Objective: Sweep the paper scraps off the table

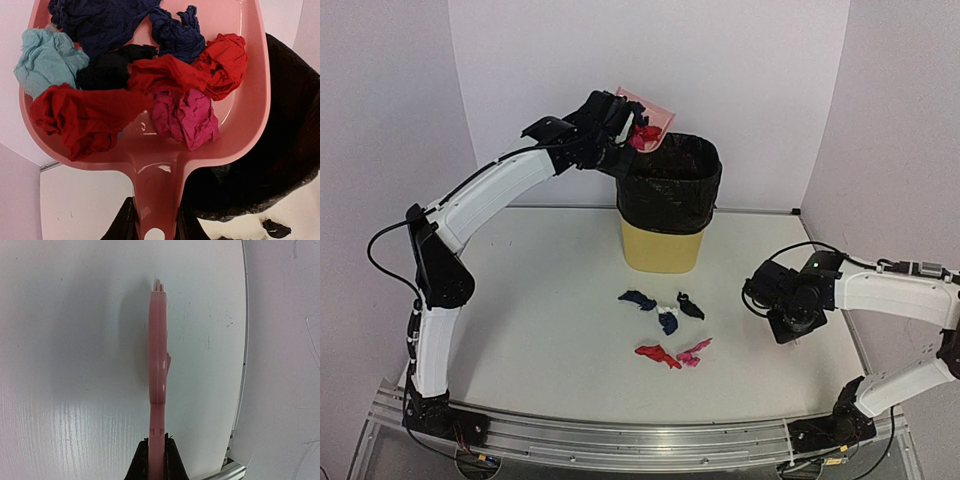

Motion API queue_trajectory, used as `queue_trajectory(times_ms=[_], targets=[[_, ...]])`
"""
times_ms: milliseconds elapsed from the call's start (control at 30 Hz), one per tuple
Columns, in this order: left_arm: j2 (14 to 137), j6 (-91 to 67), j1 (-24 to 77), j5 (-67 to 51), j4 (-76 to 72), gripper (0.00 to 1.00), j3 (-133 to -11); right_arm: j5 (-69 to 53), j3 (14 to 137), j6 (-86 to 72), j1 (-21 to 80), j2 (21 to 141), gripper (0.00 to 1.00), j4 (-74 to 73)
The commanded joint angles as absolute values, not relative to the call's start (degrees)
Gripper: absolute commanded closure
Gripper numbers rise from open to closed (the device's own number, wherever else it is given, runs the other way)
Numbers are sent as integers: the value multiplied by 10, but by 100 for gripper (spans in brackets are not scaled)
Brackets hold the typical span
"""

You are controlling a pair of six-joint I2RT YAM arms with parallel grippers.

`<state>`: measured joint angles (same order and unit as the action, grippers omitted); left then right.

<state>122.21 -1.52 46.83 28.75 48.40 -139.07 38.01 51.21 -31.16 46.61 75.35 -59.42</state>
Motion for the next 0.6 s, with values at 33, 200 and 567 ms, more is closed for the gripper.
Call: queue_trajectory(times_ms=[33,200,567], targets=[[1239,80,472,398,393,100,-1404,368,508,-321,464,750,100,-599],[1261,244,494,505,282,100,-1397,363,507,-326,464,754,100,-600],[1302,576,524,619,76,100,-1367,363,510,-337,464,769,100,-599]])
